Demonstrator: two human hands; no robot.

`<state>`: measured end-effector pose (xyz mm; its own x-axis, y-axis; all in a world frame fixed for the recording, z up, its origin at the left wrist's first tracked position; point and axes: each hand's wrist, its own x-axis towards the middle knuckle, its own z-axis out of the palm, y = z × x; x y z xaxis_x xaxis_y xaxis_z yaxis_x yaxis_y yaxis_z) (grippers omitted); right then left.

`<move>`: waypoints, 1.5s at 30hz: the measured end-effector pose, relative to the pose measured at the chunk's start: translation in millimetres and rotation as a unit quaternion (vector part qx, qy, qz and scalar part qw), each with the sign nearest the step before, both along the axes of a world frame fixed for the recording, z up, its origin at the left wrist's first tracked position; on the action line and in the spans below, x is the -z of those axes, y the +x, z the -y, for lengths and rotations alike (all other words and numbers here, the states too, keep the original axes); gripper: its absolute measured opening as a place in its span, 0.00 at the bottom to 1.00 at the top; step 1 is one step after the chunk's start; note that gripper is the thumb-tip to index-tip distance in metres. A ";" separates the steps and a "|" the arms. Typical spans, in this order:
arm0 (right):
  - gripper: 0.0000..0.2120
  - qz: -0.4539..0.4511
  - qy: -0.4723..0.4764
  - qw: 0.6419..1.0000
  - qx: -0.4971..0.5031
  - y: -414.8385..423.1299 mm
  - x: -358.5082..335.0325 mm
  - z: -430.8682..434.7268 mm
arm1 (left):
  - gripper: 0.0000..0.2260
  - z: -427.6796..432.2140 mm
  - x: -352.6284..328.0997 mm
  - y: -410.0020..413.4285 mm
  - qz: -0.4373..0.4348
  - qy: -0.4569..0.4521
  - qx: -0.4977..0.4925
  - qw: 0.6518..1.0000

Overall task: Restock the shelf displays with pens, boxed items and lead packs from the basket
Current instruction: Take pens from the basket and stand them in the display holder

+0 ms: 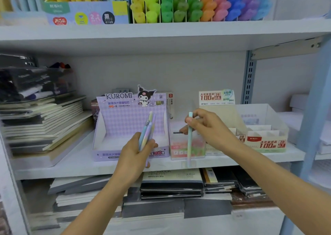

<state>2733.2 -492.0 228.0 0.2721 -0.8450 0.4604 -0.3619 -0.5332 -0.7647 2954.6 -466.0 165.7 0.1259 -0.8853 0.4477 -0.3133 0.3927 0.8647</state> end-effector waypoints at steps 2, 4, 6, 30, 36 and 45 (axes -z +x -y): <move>0.06 0.046 -0.021 0.999 0.007 -1.8 -14.3 -0.3 | 0.06 0.1 -5.8 1.6 -0.004 -0.010 -0.006 1.000; 0.06 0.139 -0.057 0.988 0.018 -7.8 -41.7 4.3 | 0.09 0.7 -16.4 1.8 -0.012 -0.028 -0.013 0.999; 0.07 0.214 -0.085 0.973 0.031 -14.0 -70.1 14.1 | 0.11 1.0 -29.5 1.1 -0.061 -0.032 0.011 0.998; 0.06 -0.041 -0.138 0.986 0.082 24.9 -52.9 98.6 | 0.12 19.8 -46.8 10.5 -0.157 0.007 0.114 0.981; 0.06 -0.086 -0.133 0.985 0.073 24.4 -51.0 96.8 | 0.10 21.1 -46.3 4.4 -0.148 0.016 0.126 0.981; 0.09 -0.062 -0.140 0.985 0.084 25.3 -47.3 95.9 | 0.14 21.8 -49.0 -2.5 -0.150 0.024 0.132 0.979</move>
<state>2758.4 -587.9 275.3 0.2080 -0.7274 0.6539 -0.5449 -0.6413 -0.5401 2952.2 -487.8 214.7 0.0098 -0.9236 0.3832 0.0657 0.3830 0.9214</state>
